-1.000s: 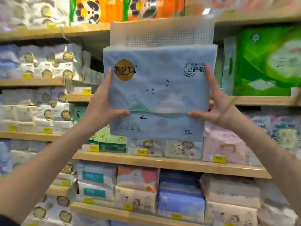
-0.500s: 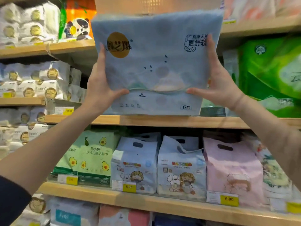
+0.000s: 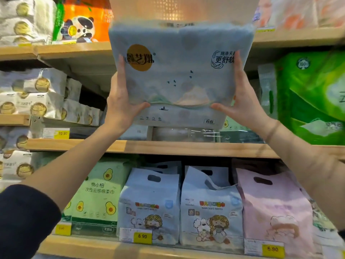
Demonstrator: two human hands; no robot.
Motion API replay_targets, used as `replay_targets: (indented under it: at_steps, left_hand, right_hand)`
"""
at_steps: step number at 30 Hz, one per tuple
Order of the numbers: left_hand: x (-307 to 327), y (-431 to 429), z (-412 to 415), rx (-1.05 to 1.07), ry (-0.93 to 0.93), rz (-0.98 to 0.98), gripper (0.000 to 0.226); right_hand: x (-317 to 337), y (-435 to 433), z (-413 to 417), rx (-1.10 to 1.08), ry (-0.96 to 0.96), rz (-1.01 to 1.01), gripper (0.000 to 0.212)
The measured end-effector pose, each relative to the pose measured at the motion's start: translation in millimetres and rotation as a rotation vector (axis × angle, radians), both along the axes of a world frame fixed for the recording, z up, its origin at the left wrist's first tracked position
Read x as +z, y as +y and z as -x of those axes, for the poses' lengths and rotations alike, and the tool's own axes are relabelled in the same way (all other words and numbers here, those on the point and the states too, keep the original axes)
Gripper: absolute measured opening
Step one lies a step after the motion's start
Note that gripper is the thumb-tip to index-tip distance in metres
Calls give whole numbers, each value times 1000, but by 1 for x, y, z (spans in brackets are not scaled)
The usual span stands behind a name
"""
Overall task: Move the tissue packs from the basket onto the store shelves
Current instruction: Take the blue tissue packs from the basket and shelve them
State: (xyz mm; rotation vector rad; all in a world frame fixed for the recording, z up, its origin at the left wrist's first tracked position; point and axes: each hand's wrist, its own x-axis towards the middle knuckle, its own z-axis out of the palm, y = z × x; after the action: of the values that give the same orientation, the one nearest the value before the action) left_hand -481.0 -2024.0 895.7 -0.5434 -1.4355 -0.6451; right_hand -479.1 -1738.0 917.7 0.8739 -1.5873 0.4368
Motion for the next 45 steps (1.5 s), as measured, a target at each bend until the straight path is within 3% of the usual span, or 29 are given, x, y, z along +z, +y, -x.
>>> replay_targets:
  at_steps: [23, 34, 45]
  left_hand:
    - [13, -34, 96, -140, -392, 161, 125]
    - [35, -30, 135, 69, -595, 288, 130]
    - [47, -24, 169, 107, -722, 322, 130]
  right_hand:
    - [5, -19, 52, -232, -321, 0, 126]
    - [22, -13, 97, -377, -471, -28, 130]
    - [36, -5, 146, -415, -605, -29, 134]
